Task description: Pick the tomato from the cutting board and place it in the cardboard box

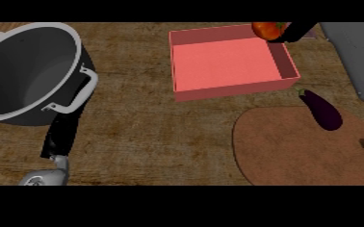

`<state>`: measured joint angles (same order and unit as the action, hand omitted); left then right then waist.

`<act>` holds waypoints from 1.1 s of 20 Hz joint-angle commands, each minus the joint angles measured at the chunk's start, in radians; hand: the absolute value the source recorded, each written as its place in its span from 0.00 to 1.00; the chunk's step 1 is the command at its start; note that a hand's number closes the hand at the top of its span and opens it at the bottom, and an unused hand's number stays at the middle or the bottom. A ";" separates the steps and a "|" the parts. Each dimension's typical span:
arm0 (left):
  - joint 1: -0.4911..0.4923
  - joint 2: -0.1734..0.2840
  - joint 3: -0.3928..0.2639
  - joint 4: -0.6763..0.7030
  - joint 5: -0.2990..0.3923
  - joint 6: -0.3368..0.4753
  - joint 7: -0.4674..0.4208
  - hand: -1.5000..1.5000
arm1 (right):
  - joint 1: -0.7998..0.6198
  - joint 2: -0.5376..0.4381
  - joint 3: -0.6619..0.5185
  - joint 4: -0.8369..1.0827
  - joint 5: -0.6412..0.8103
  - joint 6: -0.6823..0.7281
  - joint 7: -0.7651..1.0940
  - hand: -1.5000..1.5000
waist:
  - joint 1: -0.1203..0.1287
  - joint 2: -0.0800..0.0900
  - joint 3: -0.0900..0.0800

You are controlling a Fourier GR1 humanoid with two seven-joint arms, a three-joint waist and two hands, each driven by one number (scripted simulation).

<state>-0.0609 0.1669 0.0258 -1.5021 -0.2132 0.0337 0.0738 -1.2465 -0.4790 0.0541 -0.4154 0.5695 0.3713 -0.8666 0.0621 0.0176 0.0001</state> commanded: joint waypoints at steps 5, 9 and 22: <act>-0.008 0.026 0.038 0.033 0.010 -0.007 -0.026 0.50 | -0.095 0.146 0.067 0.107 0.060 0.042 0.007 1.00 | -0.010 0.001 -0.001; 0.031 0.024 0.030 -0.040 0.021 -0.024 0.014 0.50 | -0.020 0.241 0.117 0.140 0.119 -0.073 0.029 1.00 | -0.016 -0.004 0.000; 0.015 -0.008 0.002 -0.030 -0.016 0.003 0.011 0.50 | -0.041 0.340 -0.047 0.280 -0.007 -0.067 0.079 0.00 | -0.004 0.003 0.001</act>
<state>-0.0532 0.1656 0.0396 -1.5146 -0.2147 0.0282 0.0753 -1.2953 -0.1614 0.0761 -0.1582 0.6272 0.2935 -0.7857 0.0550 0.0206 0.0002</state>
